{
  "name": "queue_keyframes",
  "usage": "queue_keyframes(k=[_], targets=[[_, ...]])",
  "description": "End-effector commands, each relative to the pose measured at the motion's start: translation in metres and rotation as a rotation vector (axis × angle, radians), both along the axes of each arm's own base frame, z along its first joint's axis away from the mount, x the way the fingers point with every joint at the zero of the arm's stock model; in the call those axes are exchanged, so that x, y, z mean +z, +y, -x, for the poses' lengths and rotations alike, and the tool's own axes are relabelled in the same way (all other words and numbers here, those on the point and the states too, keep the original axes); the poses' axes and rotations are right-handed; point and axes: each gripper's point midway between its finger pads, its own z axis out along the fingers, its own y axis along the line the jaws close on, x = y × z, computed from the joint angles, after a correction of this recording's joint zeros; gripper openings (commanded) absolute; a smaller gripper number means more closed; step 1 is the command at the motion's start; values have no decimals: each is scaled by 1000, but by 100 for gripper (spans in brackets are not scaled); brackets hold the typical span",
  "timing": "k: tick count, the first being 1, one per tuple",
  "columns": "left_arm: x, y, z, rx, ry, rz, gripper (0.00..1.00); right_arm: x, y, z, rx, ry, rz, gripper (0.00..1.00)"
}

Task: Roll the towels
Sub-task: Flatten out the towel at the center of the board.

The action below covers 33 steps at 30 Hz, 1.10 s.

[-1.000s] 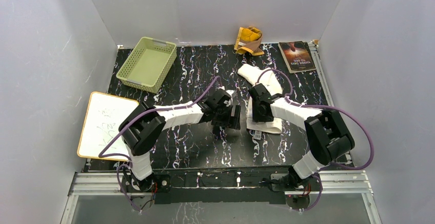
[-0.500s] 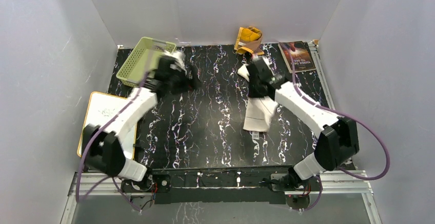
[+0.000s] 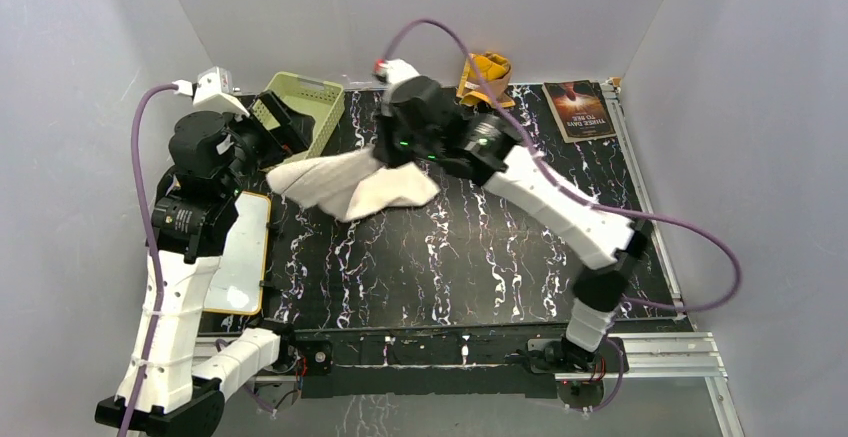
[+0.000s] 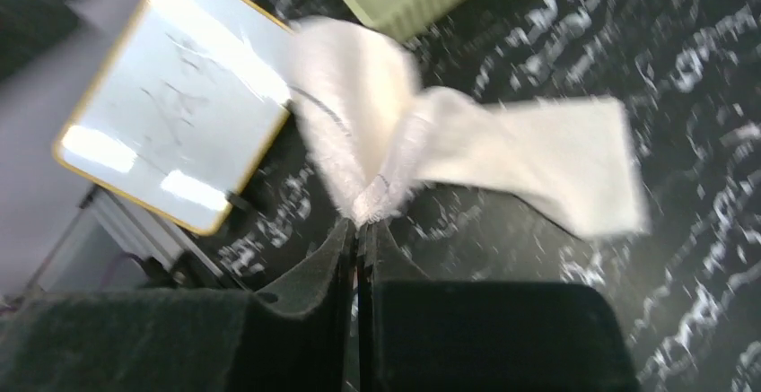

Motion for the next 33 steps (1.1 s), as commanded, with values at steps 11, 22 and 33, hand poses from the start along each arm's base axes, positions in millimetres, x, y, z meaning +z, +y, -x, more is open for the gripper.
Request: queue_keyframes(k=[11, 22, 33], targets=[[-128, -51, -7, -305, 295, -27, 83, -137, -309, -23, -606, 237, 121, 0], [-253, -157, 36, -612, 434, -215, 78, -185, -306, -28, -556, 298, 197, 0], [-272, -231, 84, -993, 160, -493, 68, -195, -304, -30, -510, 322, 191, 0]])
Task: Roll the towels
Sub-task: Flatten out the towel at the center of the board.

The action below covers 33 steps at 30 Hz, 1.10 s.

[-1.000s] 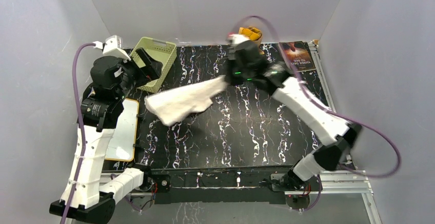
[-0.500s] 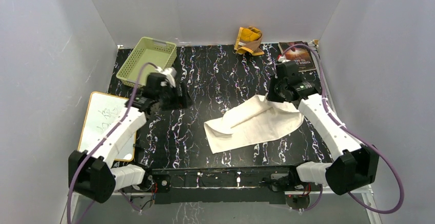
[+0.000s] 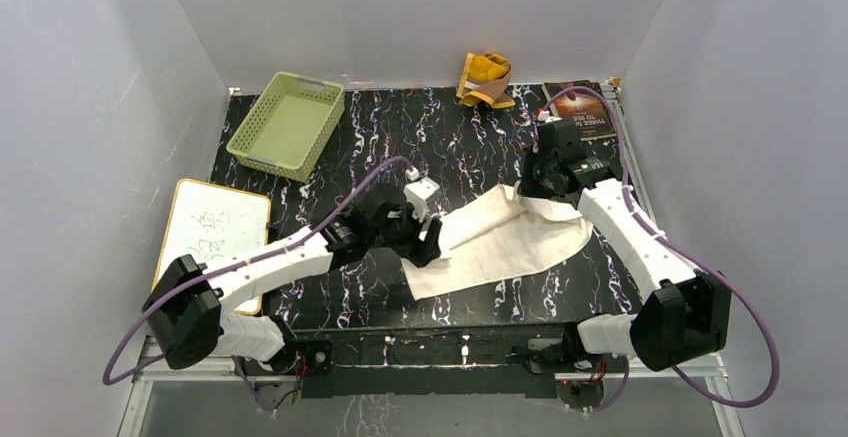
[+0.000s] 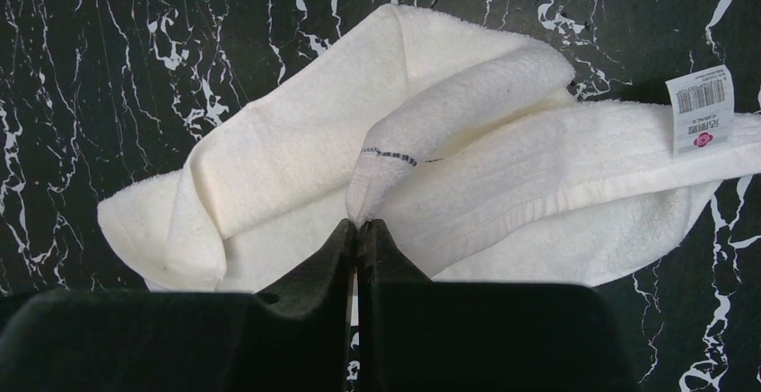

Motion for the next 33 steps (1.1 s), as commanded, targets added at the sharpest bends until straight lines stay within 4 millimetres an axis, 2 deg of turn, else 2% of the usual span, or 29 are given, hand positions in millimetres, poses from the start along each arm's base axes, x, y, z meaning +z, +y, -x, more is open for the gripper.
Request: queue_keyframes(k=[1, 8, 13, 21, 22, 23, 24, 26, 27, 30, 32, 33], targets=[[-6, -19, 3, -170, -175, -53, 68, 8, 7, -11, 44, -55, -29, 0], [-30, -38, 10, -350, -248, -107, 71, 5, 8, -12, 72, -50, -31, 0], [-42, -45, 0, -390, -282, -162, 70, 6, 7, -10, 86, -51, -35, 0], [-64, -62, -1, -461, -230, -183, 62, 7, 8, -7, 104, -58, -48, 0], [-67, -63, -1, -464, -227, -185, 59, 7, 8, -7, 106, -59, -49, 0], [-70, -64, -1, -466, -224, -188, 51, 7, 8, -7, 107, -59, -50, 0], [-73, -64, -2, -466, -221, -192, 39, 7, 8, -7, 106, -59, -51, 0], [-76, -62, -4, -460, -221, -212, 6, 8, 7, -7, 106, -63, -55, 0], [-76, -59, -6, -452, -224, -233, 0, 10, 7, -7, 103, -68, -58, 0], [-63, -41, -18, -398, -238, -257, 0, 30, 7, -12, 89, -118, -74, 0], [-38, -20, -31, -311, -234, -207, 0, 52, 8, -15, 75, -169, -96, 0], [-19, -6, -40, -253, -247, -173, 0, 65, 9, -16, 67, -200, -113, 0]])
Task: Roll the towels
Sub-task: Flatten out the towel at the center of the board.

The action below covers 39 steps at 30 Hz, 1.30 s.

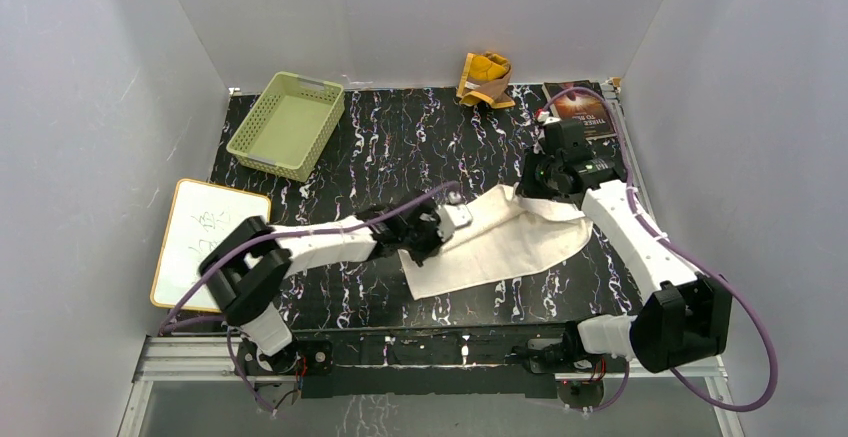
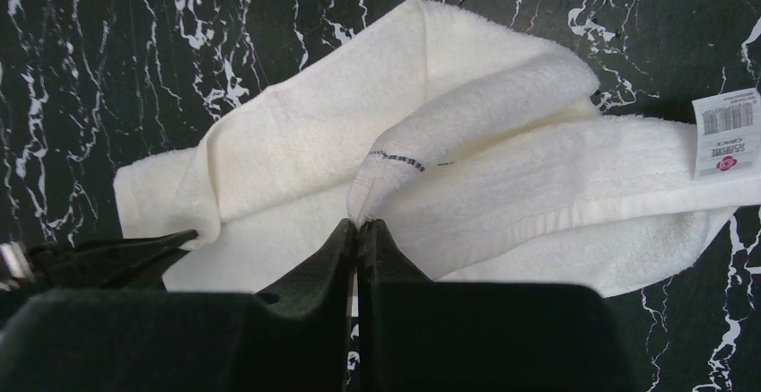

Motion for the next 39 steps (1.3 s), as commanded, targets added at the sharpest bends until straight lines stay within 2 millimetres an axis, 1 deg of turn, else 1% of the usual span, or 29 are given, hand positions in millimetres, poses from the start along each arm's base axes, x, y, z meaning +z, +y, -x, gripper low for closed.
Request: queue_keyframes(k=[1, 3, 4, 5, 6, 8, 10, 13, 14, 16, 18, 20, 22, 23, 24, 26, 28, 30, 31, 34, 36, 38, 39], targets=[[91, 48, -41, 194, -99, 167, 0, 85, 6, -19, -27, -242, -96, 0], [139, 80, -50, 289, -188, 240, 0, 115, 7, -16, -35, -315, -131, 0], [163, 95, -50, 331, -234, 273, 0, 128, 5, -14, -40, -353, -142, 0], [191, 109, -49, 372, -290, 316, 0, 142, 4, -11, -44, -394, -149, 0], [223, 125, -43, 411, -358, 373, 0, 154, 2, -7, -49, -435, -154, 0], [269, 150, -32, 482, -450, 451, 0, 177, -1, 1, -39, -522, -159, 0], [310, 174, -16, 543, -524, 533, 0, 197, -1, 13, -4, -590, -169, 0], [361, 209, 14, 612, -606, 659, 0, 220, -4, 31, 19, -645, -168, 0], [375, 220, 25, 628, -626, 701, 0, 228, -7, 37, 15, -664, -164, 0], [399, 242, 49, 657, -660, 779, 0, 246, -13, 54, 4, -718, -166, 0], [411, 259, 70, 666, -672, 821, 0, 257, -16, 72, 6, -759, -184, 0], [409, 269, 85, 670, -652, 821, 0, 261, -13, 91, 34, -787, -219, 0], [403, 272, 92, 669, -624, 802, 0, 259, -7, 106, 74, -797, -259, 0], [397, 271, 92, 668, -605, 783, 0, 254, -5, 110, 84, -792, -279, 0], [387, 269, 90, 671, -578, 750, 0, 246, -3, 111, 85, -773, -288, 0], [371, 263, 78, 695, -539, 691, 0, 224, -2, 107, 78, -714, -286, 0], [353, 255, 60, 727, -514, 634, 0, 203, -1, 97, 61, -650, -274, 0], [336, 250, 39, 775, -512, 577, 0, 181, -3, 82, 23, -590, -254, 0], [327, 250, 25, 813, -518, 536, 0, 167, -6, 72, -14, -560, -238, 0], [288, 241, -15, 895, -510, 388, 0, 129, -11, 41, -108, -470, -209, 0], [264, 230, -40, 916, -502, 303, 0, 105, -9, 21, -145, -417, -204, 0], [241, 218, -67, 919, -477, 261, 0, 80, -6, 0, -171, -367, -196, 0], [228, 215, -83, 918, -436, 261, 0, 70, -5, -10, -177, -350, -189, 0]])
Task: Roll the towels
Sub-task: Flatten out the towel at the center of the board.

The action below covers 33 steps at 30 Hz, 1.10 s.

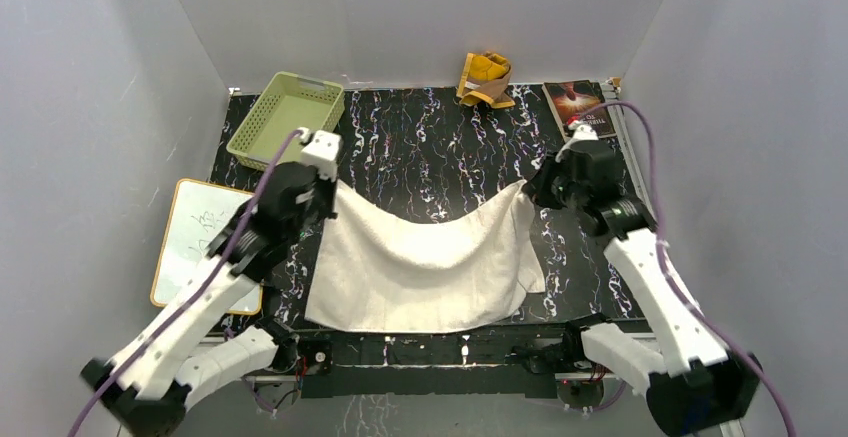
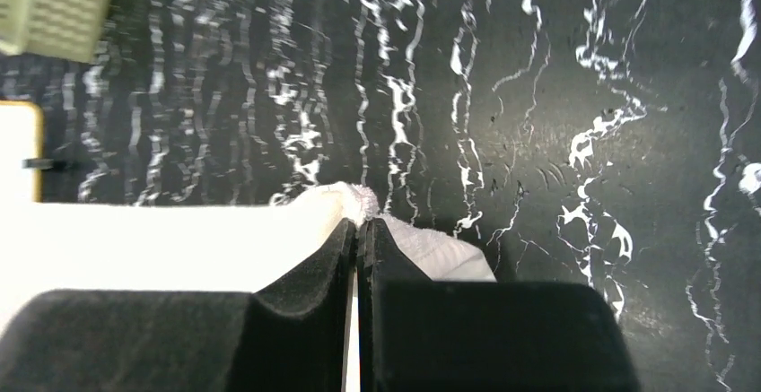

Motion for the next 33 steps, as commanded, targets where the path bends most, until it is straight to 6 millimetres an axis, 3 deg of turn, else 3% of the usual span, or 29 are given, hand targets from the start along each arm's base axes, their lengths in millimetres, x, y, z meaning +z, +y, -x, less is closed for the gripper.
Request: queue_keyframes(k=[1, 5, 9, 14, 16, 18, 19, 21, 23, 24, 26, 27, 30, 33], targets=[[-32, -4, -64, 55, 40, 35, 0, -18, 0, -56, -97, -28, -19, 0], [-73, 0, -123, 25, 137, 167, 0, -47, 1, -100, -114, 6, 15, 0], [-107, 11, -167, 10, 215, 208, 0, -75, -7, -139, -121, 47, 14, 0], [-153, 20, -206, -5, 306, 206, 0, -117, -34, -181, -156, 123, -36, 0], [-169, 24, -218, 17, 334, 198, 0, -121, -43, -197, -156, 117, -45, 2], [-178, 33, -229, 55, 349, 185, 0, -138, -45, -211, -141, 149, -33, 17], [-178, 38, -235, 78, 347, 177, 0, -144, -47, -217, -143, 167, -18, 32], [-168, 47, -244, 124, 328, 161, 4, -139, -52, -225, -156, 171, 11, 54], [-153, 51, -247, 145, 324, 151, 24, -125, -54, -230, -167, 142, 11, 63], [-144, 52, -246, 147, 317, 148, 35, -115, -54, -230, -185, 114, -6, 65], [-124, 47, -236, 127, 295, 175, 46, -94, -51, -224, -209, 47, -34, 65], [-112, 42, -228, 104, 283, 199, 62, -84, -45, -219, -219, 14, -39, 65], [-112, 24, -191, 61, 333, 265, 68, -79, -23, -197, -228, -17, -52, 65], [-133, 4, -155, 26, 414, 300, 65, -107, -4, -170, -194, 62, -115, 62]])
